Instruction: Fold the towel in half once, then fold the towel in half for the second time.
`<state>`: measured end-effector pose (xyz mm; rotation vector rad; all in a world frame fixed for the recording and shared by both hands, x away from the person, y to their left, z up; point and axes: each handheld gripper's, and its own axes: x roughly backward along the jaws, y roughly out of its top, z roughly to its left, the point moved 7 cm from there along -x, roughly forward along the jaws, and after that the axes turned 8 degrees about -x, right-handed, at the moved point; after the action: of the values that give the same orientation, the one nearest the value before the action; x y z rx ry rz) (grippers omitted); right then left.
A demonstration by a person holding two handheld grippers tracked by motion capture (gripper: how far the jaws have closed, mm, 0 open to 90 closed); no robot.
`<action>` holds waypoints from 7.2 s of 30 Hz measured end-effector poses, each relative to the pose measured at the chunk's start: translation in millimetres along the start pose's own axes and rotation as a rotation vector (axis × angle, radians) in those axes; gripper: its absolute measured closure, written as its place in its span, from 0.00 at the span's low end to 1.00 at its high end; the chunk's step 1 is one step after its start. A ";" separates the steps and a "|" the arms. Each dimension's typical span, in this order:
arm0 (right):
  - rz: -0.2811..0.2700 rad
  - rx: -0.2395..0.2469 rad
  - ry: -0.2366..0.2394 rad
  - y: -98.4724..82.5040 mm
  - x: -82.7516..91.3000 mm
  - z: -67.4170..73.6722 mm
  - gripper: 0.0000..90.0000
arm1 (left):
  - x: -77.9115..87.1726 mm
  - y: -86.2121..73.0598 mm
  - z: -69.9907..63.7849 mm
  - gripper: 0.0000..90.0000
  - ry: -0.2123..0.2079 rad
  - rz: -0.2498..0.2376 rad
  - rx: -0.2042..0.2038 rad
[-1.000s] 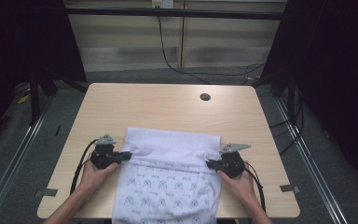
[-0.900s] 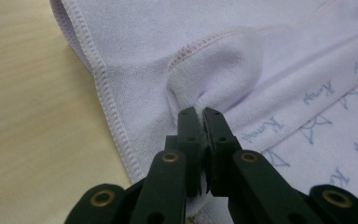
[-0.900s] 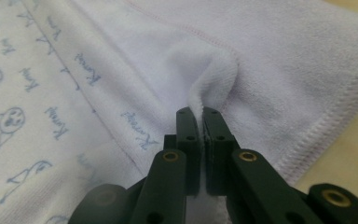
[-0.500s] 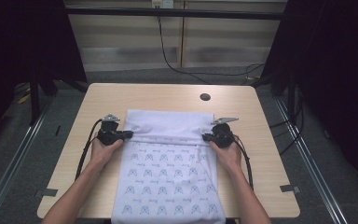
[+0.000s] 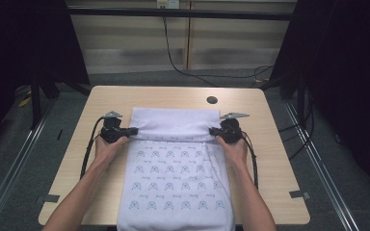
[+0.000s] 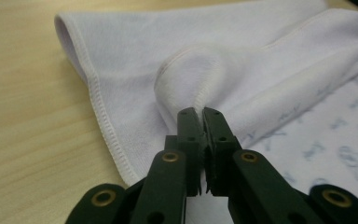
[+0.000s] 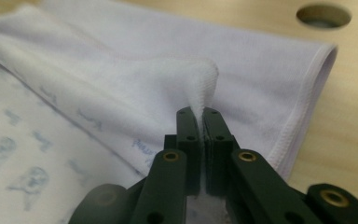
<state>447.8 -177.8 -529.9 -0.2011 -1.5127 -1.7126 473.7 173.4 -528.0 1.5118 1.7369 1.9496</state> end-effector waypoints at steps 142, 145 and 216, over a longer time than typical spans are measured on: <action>0.161 0.162 0.171 -128.5 98.8 68.2 0.66 | 60.1 -93.3 -111.6 0.71 -0.245 0.080 -0.136; 0.169 0.169 0.167 -133.5 104.3 72.0 0.66 | 65.4 -97.6 -119.6 0.71 -0.238 0.092 -0.169; 0.019 0.022 0.180 -63.6 83.5 4.5 0.95 | 49.3 -45.8 -54.4 0.93 -0.192 -0.026 -0.071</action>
<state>350.2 -216.4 -526.1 -0.0479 -1.3917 -1.6520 387.8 184.0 -527.8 1.5847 1.5837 1.7685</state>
